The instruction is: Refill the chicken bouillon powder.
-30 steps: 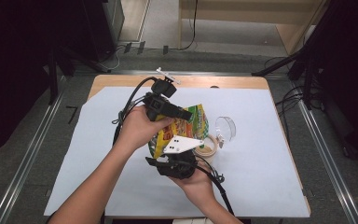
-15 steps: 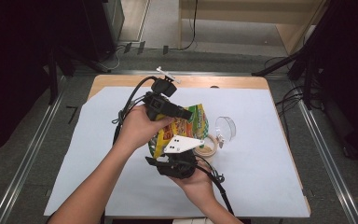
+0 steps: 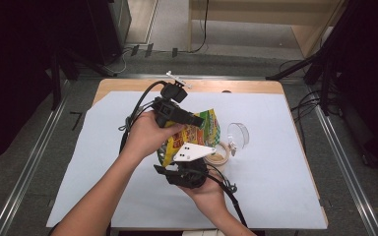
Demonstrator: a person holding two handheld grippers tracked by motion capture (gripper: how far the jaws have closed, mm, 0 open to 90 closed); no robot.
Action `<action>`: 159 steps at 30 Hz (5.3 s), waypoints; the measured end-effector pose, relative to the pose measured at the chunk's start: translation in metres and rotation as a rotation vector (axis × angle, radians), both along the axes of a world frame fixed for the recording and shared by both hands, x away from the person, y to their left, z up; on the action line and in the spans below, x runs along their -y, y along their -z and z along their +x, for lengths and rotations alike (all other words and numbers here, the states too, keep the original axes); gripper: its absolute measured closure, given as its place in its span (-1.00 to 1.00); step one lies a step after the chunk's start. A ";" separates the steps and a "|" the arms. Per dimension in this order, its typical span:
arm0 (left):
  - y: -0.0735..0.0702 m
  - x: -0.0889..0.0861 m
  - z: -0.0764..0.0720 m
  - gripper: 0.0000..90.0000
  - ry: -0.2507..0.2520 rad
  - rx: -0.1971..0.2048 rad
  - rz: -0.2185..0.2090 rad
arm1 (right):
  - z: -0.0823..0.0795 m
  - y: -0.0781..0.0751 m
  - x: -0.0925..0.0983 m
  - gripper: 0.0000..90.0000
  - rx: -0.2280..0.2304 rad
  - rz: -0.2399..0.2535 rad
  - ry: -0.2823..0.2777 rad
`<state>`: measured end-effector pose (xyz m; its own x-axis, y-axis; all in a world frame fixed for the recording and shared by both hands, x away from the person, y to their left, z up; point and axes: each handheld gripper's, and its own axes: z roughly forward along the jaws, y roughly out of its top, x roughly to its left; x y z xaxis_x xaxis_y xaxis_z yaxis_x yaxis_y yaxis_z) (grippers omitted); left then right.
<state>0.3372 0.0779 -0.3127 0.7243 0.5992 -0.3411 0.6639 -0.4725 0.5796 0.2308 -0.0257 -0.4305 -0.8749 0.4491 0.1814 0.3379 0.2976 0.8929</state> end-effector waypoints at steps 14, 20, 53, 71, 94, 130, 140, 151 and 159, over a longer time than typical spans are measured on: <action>-0.002 0.000 -0.002 0.73 0.003 0.010 -0.003 | -0.002 -0.001 -0.001 0.50 0.013 0.004 0.002; -0.002 0.001 -0.003 0.73 0.005 0.008 0.002 | -0.002 0.000 -0.001 0.50 0.004 0.006 0.002; -0.002 0.004 0.001 0.73 0.019 -0.014 0.003 | -0.003 -0.001 0.001 0.49 0.014 0.024 0.022; 0.001 0.001 0.003 0.72 0.007 -0.023 -0.009 | 0.000 -0.002 0.002 0.49 0.000 0.004 0.003; 0.002 -0.002 0.003 0.72 0.000 -0.021 -0.020 | 0.000 -0.002 0.001 0.49 0.004 -0.014 -0.005; 0.000 0.002 0.007 0.71 0.006 -0.025 -0.012 | 0.004 -0.004 0.004 0.49 -0.003 -0.013 -0.010; 0.001 0.003 0.006 0.72 0.008 -0.027 -0.001 | 0.003 -0.003 0.003 0.49 -0.015 0.002 -0.009; 0.000 0.005 0.006 0.72 0.010 -0.020 0.009 | 0.002 -0.004 0.003 0.49 -0.011 0.009 -0.010; 0.000 0.004 0.006 0.72 0.009 -0.023 0.005 | 0.002 -0.003 0.003 0.48 -0.010 0.003 -0.003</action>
